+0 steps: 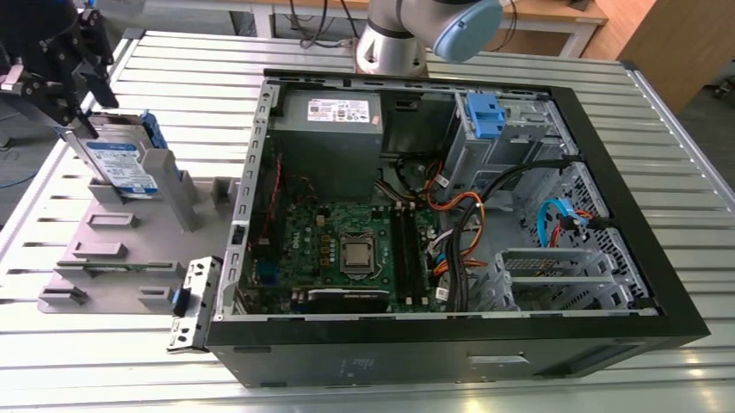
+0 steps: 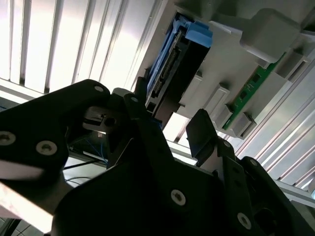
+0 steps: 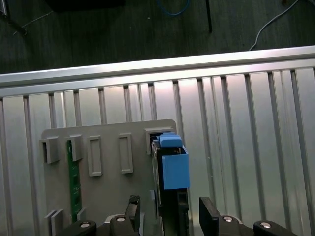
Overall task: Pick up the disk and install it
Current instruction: 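Pick up the disk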
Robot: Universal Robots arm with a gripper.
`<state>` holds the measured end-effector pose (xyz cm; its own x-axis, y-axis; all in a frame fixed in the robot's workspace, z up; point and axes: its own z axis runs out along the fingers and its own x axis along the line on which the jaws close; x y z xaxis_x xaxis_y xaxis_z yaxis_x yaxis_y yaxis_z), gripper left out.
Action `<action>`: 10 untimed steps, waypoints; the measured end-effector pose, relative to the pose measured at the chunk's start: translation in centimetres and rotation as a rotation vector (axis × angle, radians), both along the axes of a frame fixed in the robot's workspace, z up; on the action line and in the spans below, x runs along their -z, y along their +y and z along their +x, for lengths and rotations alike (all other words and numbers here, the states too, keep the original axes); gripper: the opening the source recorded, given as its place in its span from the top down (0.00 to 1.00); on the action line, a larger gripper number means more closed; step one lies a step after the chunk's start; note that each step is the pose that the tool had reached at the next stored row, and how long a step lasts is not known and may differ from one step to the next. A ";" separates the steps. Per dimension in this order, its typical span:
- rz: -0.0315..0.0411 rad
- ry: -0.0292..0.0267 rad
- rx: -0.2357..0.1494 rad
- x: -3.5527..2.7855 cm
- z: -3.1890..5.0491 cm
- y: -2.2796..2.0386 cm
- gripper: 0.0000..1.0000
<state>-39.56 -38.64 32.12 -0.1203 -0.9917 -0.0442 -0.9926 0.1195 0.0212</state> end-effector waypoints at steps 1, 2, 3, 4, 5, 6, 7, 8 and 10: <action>0.0000 0.0000 0.000 0.18 -0.03 0.00 0.41; 0.0001 -0.0001 0.000 0.37 -0.06 0.00 0.41; 0.0000 0.0000 0.000 0.54 -0.09 0.00 0.41; 0.0000 0.0000 0.000 0.72 -0.11 0.00 0.41; 0.0000 -0.0001 0.000 0.90 -0.14 0.00 0.41; 0.0000 0.0000 0.000 1.08 -0.17 0.00 0.41; 0.0000 0.0000 0.000 1.58 -0.23 0.00 0.41; 0.0001 -0.0001 0.000 1.77 -0.23 0.00 0.41; 0.0000 0.0000 0.000 2.14 -0.25 0.00 0.41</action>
